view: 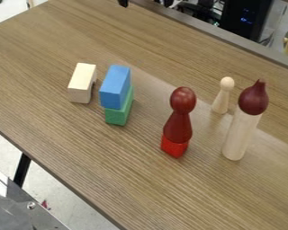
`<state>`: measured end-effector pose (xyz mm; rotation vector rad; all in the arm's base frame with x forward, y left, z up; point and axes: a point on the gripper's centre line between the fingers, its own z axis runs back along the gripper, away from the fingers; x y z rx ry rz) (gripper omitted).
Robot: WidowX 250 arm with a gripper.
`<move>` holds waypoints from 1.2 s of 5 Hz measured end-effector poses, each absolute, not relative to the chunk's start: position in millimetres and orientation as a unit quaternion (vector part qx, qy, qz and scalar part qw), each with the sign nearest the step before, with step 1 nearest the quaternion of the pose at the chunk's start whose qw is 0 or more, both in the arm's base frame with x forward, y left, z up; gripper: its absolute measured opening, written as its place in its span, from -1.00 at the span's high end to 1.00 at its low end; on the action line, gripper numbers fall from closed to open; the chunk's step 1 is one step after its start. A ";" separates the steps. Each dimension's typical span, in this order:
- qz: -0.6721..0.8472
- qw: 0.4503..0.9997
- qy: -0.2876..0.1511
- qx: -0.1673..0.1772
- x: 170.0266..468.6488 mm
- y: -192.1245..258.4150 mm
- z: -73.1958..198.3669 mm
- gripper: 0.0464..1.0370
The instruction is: Removed maroon object from the orange cube
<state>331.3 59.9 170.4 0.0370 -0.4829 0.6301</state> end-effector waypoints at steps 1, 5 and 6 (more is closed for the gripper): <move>0.307 0.926 -0.217 0.021 328.3 58.9 158.5 -0.93; 0.242 0.946 -0.216 -0.006 288.5 28.9 157.4 -0.93; 0.215 0.951 -0.219 -0.019 270.3 17.9 162.5 -0.93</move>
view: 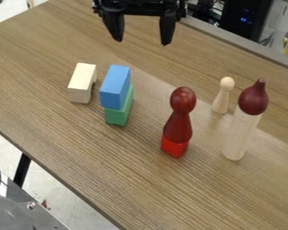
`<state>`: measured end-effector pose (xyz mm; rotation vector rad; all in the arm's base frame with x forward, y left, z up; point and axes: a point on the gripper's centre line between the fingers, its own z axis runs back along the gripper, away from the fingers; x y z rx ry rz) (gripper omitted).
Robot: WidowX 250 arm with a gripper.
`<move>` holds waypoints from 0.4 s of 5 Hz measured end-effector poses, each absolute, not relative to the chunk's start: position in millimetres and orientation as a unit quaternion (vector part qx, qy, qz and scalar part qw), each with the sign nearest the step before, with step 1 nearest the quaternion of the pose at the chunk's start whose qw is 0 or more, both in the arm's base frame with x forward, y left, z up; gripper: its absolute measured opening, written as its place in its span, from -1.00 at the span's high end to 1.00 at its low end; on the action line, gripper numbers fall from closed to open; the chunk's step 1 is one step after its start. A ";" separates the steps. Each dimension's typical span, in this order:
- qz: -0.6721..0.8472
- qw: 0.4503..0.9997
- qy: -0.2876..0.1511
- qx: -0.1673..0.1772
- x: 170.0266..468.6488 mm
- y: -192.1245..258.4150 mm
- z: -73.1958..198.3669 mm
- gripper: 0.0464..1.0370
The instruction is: Removed maroon object from the orange cube
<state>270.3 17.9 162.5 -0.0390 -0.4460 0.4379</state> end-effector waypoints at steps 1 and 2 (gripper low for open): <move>0.192 0.956 -0.222 -0.027 256.8 5.0 162.5 -0.93; 0.176 0.958 -0.226 -0.036 248.7 -4.5 165.5 -0.93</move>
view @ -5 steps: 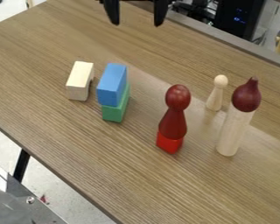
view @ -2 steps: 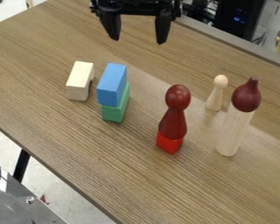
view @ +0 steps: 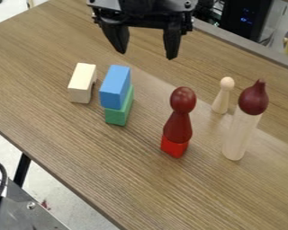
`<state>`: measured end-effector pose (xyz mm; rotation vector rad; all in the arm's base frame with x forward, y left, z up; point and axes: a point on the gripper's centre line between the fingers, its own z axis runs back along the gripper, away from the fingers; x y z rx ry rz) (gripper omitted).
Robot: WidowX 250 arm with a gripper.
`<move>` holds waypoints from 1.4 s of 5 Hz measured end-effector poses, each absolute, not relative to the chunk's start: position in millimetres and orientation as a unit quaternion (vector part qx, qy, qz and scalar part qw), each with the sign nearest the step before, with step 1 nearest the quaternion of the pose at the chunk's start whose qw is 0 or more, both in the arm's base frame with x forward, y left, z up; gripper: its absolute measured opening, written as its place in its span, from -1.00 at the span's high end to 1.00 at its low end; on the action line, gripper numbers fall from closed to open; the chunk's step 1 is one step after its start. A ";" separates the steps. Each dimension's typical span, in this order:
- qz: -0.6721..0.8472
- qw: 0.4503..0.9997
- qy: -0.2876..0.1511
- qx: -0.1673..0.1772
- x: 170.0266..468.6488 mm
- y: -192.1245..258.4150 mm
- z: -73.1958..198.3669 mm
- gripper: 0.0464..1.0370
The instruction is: Removed maroon object from the orange cube
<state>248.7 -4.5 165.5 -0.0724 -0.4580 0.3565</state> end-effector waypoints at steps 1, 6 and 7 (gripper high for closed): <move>0.164 0.960 -0.224 -0.038 246.5 -12.0 164.5 -0.93; 0.104 0.980 -0.171 0.011 241.6 -46.5 131.9 -0.93; 0.107 0.981 -0.163 0.005 245.4 -50.5 131.9 -0.93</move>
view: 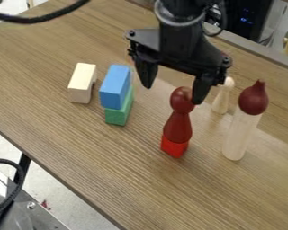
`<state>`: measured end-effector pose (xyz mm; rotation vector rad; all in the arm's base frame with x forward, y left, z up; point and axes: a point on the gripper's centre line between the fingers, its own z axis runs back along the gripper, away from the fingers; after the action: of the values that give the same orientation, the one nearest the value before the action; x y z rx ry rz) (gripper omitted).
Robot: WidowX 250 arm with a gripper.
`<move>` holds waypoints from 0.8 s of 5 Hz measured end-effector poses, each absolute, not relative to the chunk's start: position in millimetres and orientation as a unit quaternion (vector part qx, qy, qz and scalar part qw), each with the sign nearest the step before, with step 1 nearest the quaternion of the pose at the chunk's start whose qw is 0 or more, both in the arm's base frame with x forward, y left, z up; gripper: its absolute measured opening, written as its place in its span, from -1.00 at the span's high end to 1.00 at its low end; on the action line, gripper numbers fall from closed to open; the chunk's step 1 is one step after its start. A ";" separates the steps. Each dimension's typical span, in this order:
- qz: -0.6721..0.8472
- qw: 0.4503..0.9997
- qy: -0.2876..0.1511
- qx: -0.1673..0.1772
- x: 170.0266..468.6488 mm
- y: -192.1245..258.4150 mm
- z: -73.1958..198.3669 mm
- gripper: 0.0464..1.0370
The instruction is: Removed maroon object from the orange cube
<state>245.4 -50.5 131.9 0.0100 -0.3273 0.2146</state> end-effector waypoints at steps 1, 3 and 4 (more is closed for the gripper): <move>0.104 0.982 -0.159 0.013 248.9 -49.5 125.9 -0.93; 0.108 0.983 -0.147 0.024 264.4 -52.3 116.2 -0.93; 0.111 0.983 -0.140 0.026 269.8 -53.9 114.5 -0.93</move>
<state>269.8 -53.9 114.5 0.0524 -0.2819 0.2240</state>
